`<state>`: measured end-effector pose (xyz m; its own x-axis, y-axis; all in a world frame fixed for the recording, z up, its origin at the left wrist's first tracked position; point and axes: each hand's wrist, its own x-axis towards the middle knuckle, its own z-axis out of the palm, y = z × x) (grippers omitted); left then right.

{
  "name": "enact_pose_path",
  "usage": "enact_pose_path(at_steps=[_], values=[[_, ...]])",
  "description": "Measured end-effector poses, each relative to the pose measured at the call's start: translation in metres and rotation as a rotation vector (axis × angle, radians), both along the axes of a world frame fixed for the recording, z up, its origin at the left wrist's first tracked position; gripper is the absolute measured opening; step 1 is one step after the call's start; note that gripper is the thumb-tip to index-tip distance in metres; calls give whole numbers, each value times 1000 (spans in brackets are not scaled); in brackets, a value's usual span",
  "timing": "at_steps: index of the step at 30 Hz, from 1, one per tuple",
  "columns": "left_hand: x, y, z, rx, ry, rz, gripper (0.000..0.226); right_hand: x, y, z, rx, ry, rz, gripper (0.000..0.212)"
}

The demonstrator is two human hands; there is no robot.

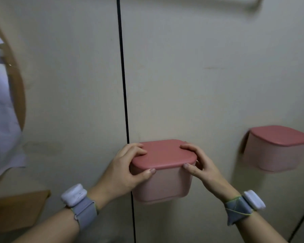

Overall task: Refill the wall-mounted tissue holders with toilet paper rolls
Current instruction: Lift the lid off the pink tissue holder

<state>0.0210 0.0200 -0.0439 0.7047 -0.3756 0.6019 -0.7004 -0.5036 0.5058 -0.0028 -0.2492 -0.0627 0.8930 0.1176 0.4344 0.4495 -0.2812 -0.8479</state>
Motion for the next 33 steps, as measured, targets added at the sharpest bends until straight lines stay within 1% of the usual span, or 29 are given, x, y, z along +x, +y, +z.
enact_pose_path(at_steps=[5,9,12,15,16,18,20,21,23,24,26,28,29,31,33], values=[[-4,-5,-1,-67,-15,50,48,2,-1,3,31,4,12,49],[-4,-8,0,-59,-36,58,55,2,-1,7,29,-11,13,49],[-4,-7,9,-84,-82,37,58,-3,-1,18,4,-83,-4,53],[-7,-2,21,-177,-135,-4,52,-11,1,35,1,-178,9,61],[-9,2,23,-223,-129,-21,49,-13,4,39,-3,-210,19,59],[-16,12,27,-310,-91,-57,44,-16,12,45,-9,-282,20,46],[-27,27,28,-355,-57,-91,48,-19,27,50,-39,-354,-16,36],[-32,34,27,-356,-48,-106,53,-21,34,52,-71,-386,-41,38],[-44,51,25,-316,-51,-107,57,-25,51,56,-122,-444,-72,43],[-49,61,25,-273,-74,-86,55,-28,61,58,-133,-471,-78,40],[-60,85,25,-163,-165,-7,41,-35,84,62,-170,-512,-92,24],[-72,107,23,-25,-283,58,36,-42,112,65,-287,-541,-112,11],[-75,107,21,43,-323,50,36,-44,119,66,-357,-565,-106,8],[-89,123,11,143,-341,29,41,-52,153,60,-480,-553,-31,6],[-100,138,-5,143,-311,16,49,-64,186,47,-580,-509,7,5]])
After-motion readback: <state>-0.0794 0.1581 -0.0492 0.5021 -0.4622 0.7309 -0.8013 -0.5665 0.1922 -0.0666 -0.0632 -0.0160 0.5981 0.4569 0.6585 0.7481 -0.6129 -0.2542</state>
